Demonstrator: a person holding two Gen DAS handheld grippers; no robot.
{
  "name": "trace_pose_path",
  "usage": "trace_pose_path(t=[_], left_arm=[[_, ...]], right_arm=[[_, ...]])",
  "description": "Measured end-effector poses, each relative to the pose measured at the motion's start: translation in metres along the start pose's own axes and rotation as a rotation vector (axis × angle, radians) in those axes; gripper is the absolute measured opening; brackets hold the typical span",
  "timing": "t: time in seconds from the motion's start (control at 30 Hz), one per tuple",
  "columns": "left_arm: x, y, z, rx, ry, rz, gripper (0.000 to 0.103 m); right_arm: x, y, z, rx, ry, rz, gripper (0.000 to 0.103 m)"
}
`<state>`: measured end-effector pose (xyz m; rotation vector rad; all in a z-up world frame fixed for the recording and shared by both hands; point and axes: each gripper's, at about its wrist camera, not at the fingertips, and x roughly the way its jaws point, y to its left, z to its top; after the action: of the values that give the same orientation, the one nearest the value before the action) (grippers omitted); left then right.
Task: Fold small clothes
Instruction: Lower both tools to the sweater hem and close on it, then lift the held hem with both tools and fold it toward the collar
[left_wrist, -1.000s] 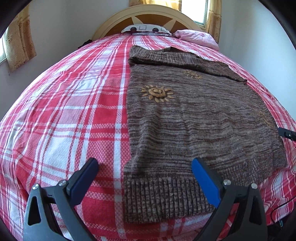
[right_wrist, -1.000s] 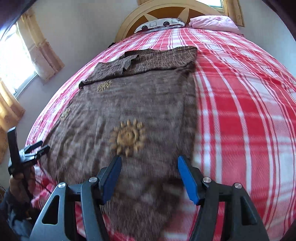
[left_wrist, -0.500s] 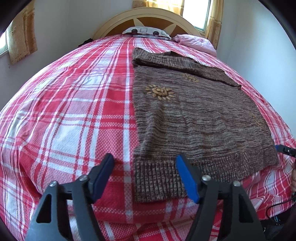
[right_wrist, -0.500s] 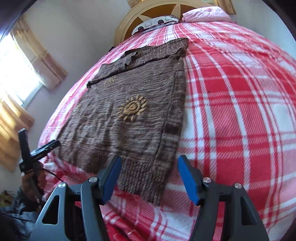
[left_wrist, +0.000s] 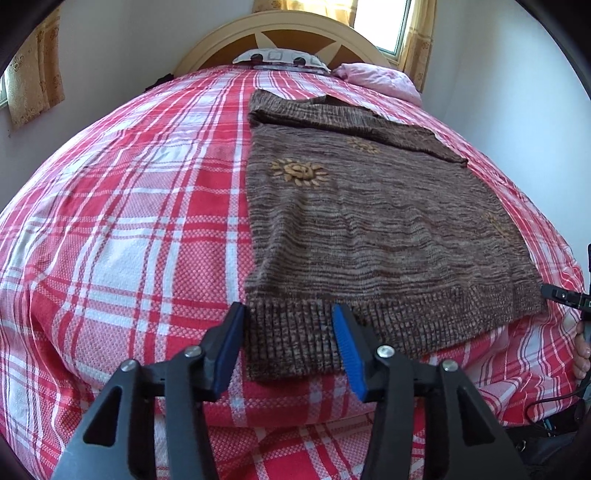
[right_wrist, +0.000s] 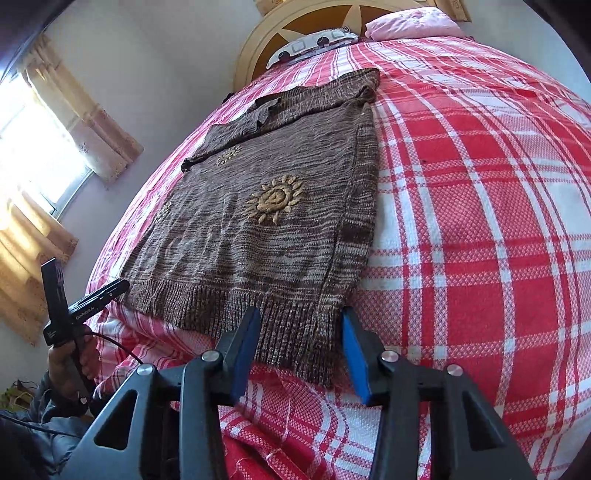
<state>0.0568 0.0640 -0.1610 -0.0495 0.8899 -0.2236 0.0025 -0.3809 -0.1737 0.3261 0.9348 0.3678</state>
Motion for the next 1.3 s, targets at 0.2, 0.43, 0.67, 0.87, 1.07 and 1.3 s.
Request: trace_pose_path(t=[0.2,0.43,0.67,0.87,1.07,1.3], left_arm=[[0.000,0.003,-0.002,-0.004,-0.017,-0.022,0.042],[-0.005,0.015,0.002,-0.075,-0.030,-0.109,0.008],[-0.021,0.018,0.008,-0.104,-0.107,-0.148,0.008],[-0.031,0.018,0.021,-0.112,-0.143,-0.175,0.008],[-0.041,0.010,0.046,-0.086,-0.201,-0.189,0.008],[-0.045,0.015,0.067,-0.120,-0.232,-0.227,0.008]], right_arm=[[0.005,-0.002,-0.004,0.022,0.012,0.040,0.017],[-0.010,-0.001,0.000,0.033,-0.056,0.092,0.007],[-0.029,0.002,0.005,0.022,-0.133,0.108,0.006],[-0.042,0.003,0.012,0.040,-0.198,0.146,0.006],[-0.043,0.011,0.025,0.038,-0.216,0.182,0.006],[-0.050,0.011,0.035,0.037,-0.253,0.174,0.005]])
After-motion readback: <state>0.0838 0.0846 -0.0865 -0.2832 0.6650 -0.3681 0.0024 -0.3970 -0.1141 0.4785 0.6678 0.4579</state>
